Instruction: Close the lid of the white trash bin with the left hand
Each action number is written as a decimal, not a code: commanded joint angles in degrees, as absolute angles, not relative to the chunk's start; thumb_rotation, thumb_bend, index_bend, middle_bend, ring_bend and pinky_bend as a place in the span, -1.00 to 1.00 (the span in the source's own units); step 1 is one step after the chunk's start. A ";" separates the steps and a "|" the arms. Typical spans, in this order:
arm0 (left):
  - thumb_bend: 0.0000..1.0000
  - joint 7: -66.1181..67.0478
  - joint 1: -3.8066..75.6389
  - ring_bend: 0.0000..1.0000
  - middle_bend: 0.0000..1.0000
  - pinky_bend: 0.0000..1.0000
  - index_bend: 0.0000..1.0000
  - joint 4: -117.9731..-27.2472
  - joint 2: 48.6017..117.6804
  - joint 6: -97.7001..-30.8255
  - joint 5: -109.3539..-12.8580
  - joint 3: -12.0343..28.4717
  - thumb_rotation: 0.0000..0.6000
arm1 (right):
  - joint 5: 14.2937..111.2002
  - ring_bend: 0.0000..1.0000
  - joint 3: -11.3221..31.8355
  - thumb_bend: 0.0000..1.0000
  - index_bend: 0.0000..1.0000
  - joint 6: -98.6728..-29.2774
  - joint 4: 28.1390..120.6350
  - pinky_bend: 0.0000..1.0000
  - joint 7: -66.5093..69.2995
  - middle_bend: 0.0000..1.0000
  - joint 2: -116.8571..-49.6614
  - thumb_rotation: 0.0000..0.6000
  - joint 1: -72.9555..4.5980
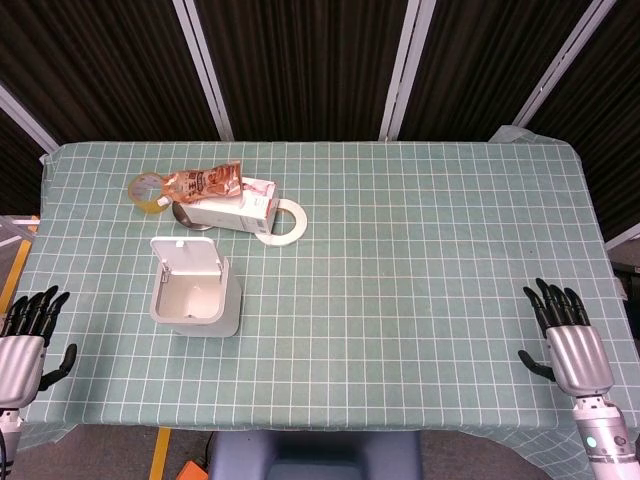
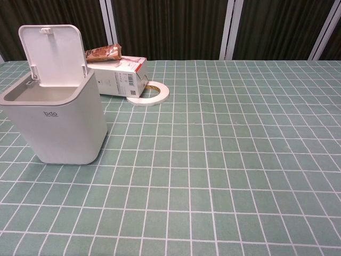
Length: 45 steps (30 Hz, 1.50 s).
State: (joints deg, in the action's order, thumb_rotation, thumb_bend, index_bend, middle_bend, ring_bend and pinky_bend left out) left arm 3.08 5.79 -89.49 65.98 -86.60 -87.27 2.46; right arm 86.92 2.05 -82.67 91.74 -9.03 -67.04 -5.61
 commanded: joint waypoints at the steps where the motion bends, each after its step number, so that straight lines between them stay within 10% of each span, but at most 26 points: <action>1: -0.09 3.61 5.78 -1.00 -1.00 -1.00 -0.92 -89.74 65.96 -86.43 -87.27 2.31 1.00 | 87.15 -1.00 1.97 -0.40 -1.00 -82.81 91.75 -1.00 -8.91 -1.00 -67.04 1.00 -5.59; 7: -0.09 2.01 7.12 -0.99 -0.98 -0.79 -0.91 -89.58 68.06 -88.25 -87.88 4.91 1.00 | 88.23 -1.00 1.46 -0.40 -1.00 -83.54 92.75 -1.00 -7.88 -1.00 -66.25 1.00 -5.18; 9: -0.08 0.65 9.41 -0.65 -0.67 -0.12 -0.84 -88.14 69.87 -90.57 -89.26 8.41 1.00 | 89.00 -1.00 1.32 -0.40 -1.00 -84.23 92.54 -1.00 -7.62 -1.00 -66.21 1.00 -5.00; 11: -0.05 -3.52 12.21 0.08 0.04 0.70 -0.72 -89.58 69.94 -88.51 -88.41 10.89 1.00 | 89.34 -1.00 1.30 -0.40 -1.00 -84.70 92.61 -1.00 -6.86 -1.00 -66.00 1.00 -4.84; 13: -0.04 -2.82 14.62 0.50 0.50 0.96 -0.70 -94.68 67.44 -84.10 -86.11 12.51 1.00 | 89.63 -1.00 1.47 -0.40 -1.00 -85.14 92.39 -1.00 -6.18 -1.00 -65.97 1.00 -4.83; 18: -0.04 7.70 22.72 0.98 0.98 1.00 -0.64 -104.40 65.71 -74.82 -78.33 18.51 1.00 | 90.85 -1.00 1.30 -0.40 -1.00 -85.83 91.68 -1.00 -5.63 -1.00 -66.42 1.00 -4.81; 26: -0.03 21.73 34.83 1.00 1.00 1.00 -0.47 -108.55 65.87 -60.99 -56.70 23.56 1.00 | 90.91 -1.00 1.21 -0.40 -1.00 -85.80 91.28 -1.00 -7.16 -1.00 -66.99 1.00 -4.70; 45: -0.04 26.52 37.72 1.00 1.00 1.00 -0.46 -119.57 55.48 -58.47 -46.96 17.56 1.00 | 90.97 -1.00 1.07 -0.40 -1.00 -85.90 92.16 -1.00 -6.28 -1.00 -66.16 1.00 -4.43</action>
